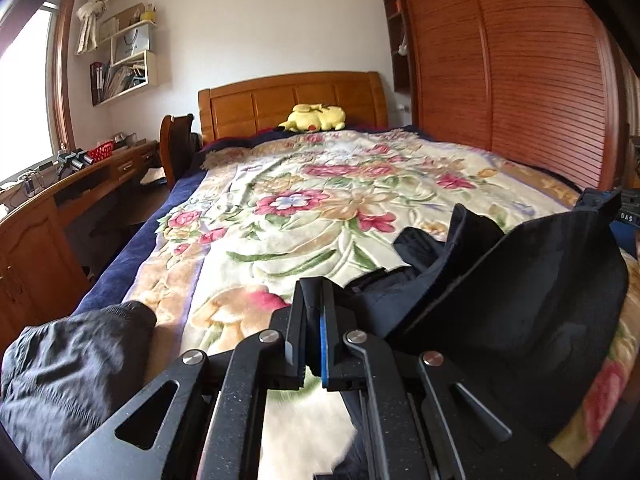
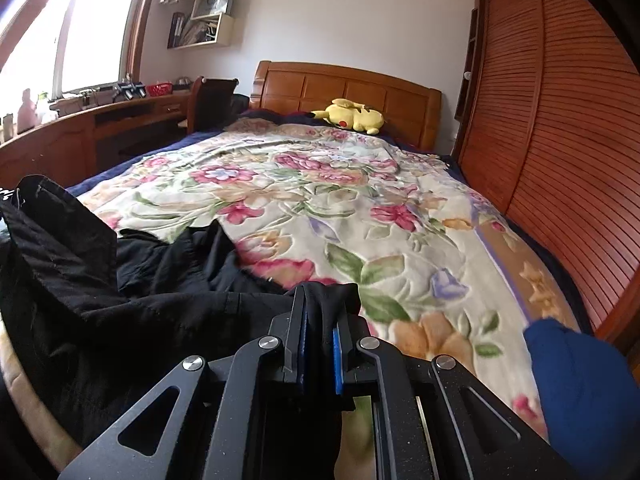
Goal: Fold large clothes
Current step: 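Lift the hem with both grippers and fold it over toward the collar, then lower the folded hem onto the coat and open both grippers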
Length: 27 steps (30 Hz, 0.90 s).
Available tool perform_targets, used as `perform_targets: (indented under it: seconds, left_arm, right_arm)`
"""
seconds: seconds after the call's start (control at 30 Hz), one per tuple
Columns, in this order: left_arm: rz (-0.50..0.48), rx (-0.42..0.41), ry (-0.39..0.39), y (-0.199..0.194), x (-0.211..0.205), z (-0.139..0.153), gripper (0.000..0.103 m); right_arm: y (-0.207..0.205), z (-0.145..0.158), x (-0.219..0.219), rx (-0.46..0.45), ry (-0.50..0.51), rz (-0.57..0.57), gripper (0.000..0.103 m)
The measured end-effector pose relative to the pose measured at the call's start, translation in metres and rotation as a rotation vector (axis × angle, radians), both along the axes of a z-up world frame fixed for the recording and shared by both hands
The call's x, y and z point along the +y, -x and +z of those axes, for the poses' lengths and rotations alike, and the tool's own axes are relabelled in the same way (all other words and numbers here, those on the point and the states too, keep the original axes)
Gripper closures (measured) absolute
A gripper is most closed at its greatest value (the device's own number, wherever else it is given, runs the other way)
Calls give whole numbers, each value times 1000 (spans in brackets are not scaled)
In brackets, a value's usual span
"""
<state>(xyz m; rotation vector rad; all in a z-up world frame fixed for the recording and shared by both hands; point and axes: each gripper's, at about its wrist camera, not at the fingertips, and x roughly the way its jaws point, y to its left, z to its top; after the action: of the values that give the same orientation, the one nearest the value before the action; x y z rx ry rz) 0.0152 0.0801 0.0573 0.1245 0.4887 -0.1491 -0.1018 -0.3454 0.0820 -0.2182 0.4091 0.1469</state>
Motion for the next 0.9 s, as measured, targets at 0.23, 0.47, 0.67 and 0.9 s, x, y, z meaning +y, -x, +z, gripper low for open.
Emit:
perform_targets:
  seconds: [0.23, 0.47, 0.67, 0.9]
  left_arm:
    - [22, 19, -20, -58, 1, 0, 98]
    - [39, 55, -48, -97, -6, -9, 98]
    - [63, 96, -71, -115, -9, -16, 98]
    - [60, 118, -82, -102, -8, -23, 81]
  right_arm:
    - [-68, 2, 4, 3, -2, -5, 94]
    - [-131, -11, 13, 76, 7, -47, 93]
    - [-158, -12, 19, 104, -28, -89, 89]
    - [-157, -9, 29, 110, -22, -64, 44]
